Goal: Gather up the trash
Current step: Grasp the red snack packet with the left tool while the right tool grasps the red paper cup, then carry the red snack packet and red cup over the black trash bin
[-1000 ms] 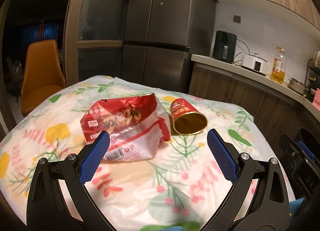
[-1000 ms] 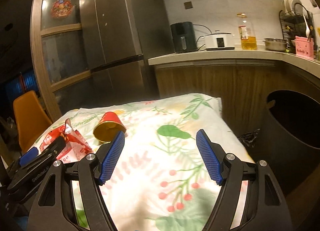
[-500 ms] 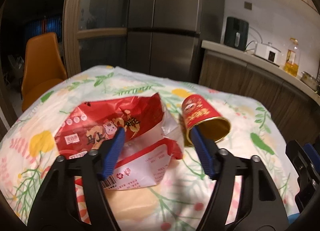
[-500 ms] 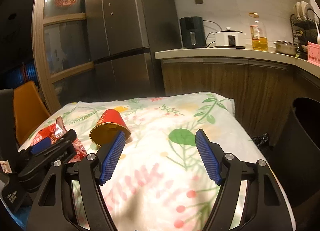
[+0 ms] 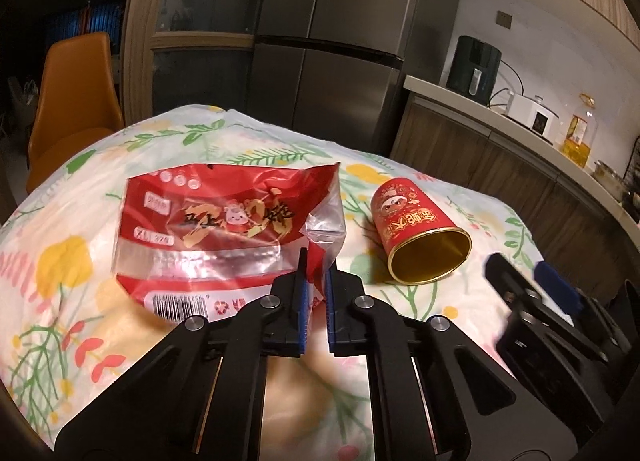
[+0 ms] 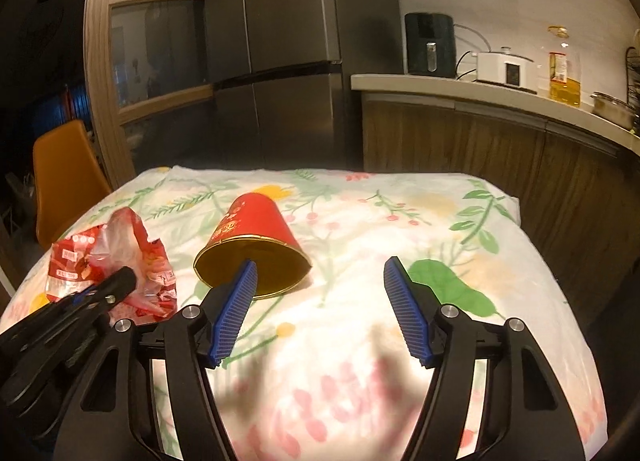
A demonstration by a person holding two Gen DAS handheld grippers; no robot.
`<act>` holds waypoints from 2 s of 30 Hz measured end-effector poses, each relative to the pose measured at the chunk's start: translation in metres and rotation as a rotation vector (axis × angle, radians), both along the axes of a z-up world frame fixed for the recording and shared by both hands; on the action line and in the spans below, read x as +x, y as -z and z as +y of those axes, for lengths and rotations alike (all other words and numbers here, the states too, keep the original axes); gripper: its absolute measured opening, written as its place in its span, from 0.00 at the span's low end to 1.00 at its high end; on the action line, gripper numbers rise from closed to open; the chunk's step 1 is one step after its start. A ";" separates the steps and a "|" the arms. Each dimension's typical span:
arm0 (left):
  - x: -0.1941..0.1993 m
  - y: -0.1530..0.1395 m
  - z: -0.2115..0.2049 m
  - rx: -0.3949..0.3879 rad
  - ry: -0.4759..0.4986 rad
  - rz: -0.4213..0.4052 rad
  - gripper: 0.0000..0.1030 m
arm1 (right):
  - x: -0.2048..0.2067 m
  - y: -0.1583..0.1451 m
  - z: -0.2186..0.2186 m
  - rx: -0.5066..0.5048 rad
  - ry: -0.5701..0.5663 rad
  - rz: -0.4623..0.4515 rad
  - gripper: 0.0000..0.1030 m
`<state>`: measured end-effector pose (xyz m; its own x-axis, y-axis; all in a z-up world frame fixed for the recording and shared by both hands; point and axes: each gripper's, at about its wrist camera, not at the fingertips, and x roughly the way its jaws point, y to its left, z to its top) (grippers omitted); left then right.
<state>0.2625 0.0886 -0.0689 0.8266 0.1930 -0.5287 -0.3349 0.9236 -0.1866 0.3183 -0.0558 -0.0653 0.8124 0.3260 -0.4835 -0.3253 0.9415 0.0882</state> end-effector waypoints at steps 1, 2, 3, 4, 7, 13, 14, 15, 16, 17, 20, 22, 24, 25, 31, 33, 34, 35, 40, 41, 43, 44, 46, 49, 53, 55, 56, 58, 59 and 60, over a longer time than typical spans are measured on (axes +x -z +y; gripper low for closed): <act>-0.003 -0.001 0.001 -0.002 0.002 -0.006 0.04 | 0.004 0.001 0.003 -0.007 -0.005 0.007 0.61; -0.005 -0.002 0.001 -0.001 0.003 -0.012 0.04 | 0.006 0.002 0.006 -0.011 -0.007 0.011 0.61; -0.007 -0.003 0.002 -0.001 0.003 -0.017 0.03 | 0.008 0.003 0.007 -0.017 -0.008 0.015 0.60; -0.010 -0.005 0.003 -0.003 0.004 -0.022 0.03 | 0.011 0.003 0.011 -0.022 -0.013 0.017 0.59; -0.014 -0.007 0.007 -0.013 0.007 -0.029 0.03 | 0.018 0.005 0.019 -0.040 -0.021 0.022 0.57; -0.019 -0.010 0.013 -0.023 0.002 -0.036 0.02 | 0.032 0.012 0.031 -0.073 -0.041 0.060 0.48; -0.019 -0.010 0.014 -0.026 -0.001 -0.031 0.02 | 0.034 0.013 0.032 -0.075 -0.044 0.064 0.46; -0.018 -0.009 0.015 -0.028 -0.003 -0.027 0.02 | 0.035 0.013 0.033 -0.076 -0.046 0.068 0.44; -0.018 -0.009 0.016 -0.031 -0.003 -0.027 0.02 | 0.036 0.014 0.034 -0.079 -0.049 0.072 0.41; -0.019 -0.009 0.016 -0.031 -0.004 -0.027 0.02 | 0.036 0.014 0.035 -0.082 -0.053 0.075 0.39; -0.019 -0.009 0.016 -0.028 -0.005 -0.026 0.02 | 0.036 0.015 0.037 -0.090 -0.063 0.078 0.30; -0.020 -0.009 0.015 -0.024 -0.005 -0.024 0.02 | 0.035 0.015 0.037 -0.091 -0.068 0.077 0.24; -0.020 -0.010 0.015 -0.023 -0.007 -0.022 0.02 | 0.034 0.014 0.037 -0.090 -0.072 0.073 0.18; -0.020 -0.009 0.015 -0.022 -0.008 -0.021 0.02 | 0.033 0.013 0.037 -0.089 -0.075 0.068 0.16; -0.022 -0.010 0.015 -0.016 -0.014 -0.019 0.02 | 0.027 0.009 0.038 -0.090 -0.086 0.037 0.03; -0.024 -0.011 0.016 -0.018 -0.016 -0.018 0.02 | 0.023 0.006 0.037 -0.086 -0.087 0.018 0.03; -0.025 -0.011 0.016 -0.017 -0.017 -0.018 0.01 | 0.022 0.004 0.036 -0.083 -0.087 0.009 0.03; -0.026 -0.012 0.016 -0.017 -0.018 -0.017 0.01 | 0.020 0.003 0.036 -0.082 -0.086 0.003 0.03; -0.031 -0.014 0.015 -0.012 -0.029 -0.012 0.01 | 0.008 -0.004 0.029 -0.068 -0.084 -0.021 0.03; -0.032 -0.015 0.015 -0.010 -0.031 -0.012 0.01 | 0.004 -0.006 0.028 -0.062 -0.086 -0.026 0.03; -0.035 -0.017 0.015 -0.009 -0.034 -0.013 0.01 | -0.002 -0.010 0.024 -0.052 -0.090 -0.032 0.03; -0.036 -0.017 0.015 -0.009 -0.034 -0.013 0.01 | -0.006 -0.011 0.023 -0.046 -0.092 -0.034 0.03; -0.040 -0.020 0.013 -0.005 -0.034 -0.016 0.01 | -0.013 -0.015 0.019 -0.038 -0.096 -0.039 0.03; -0.043 -0.023 0.010 -0.001 -0.033 -0.021 0.01 | -0.025 -0.021 0.015 -0.029 -0.101 -0.052 0.03; -0.052 -0.030 0.005 0.007 -0.028 -0.031 0.01 | -0.039 -0.030 0.006 -0.013 -0.100 -0.069 0.03; -0.056 -0.033 0.002 0.014 -0.024 -0.036 0.01 | -0.047 -0.034 0.000 -0.006 -0.096 -0.079 0.03; -0.058 -0.034 0.001 0.016 -0.020 -0.038 0.01 | -0.050 -0.036 -0.002 -0.001 -0.093 -0.082 0.03; -0.062 -0.038 -0.004 0.022 -0.012 -0.045 0.01 | -0.057 -0.040 -0.010 0.007 -0.085 -0.090 0.03; -0.064 -0.039 -0.006 0.024 -0.009 -0.047 0.01 | -0.062 -0.042 -0.015 0.012 -0.080 -0.095 0.03; -0.066 -0.042 -0.009 0.027 -0.004 -0.050 0.01 | -0.065 -0.044 -0.018 0.016 -0.077 -0.099 0.03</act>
<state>0.1964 0.0796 -0.0274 0.8513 0.2099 -0.4808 -0.3292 0.9273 -0.1780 0.2532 -0.0740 -0.0214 0.8282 0.3957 -0.3968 -0.4040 0.9123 0.0665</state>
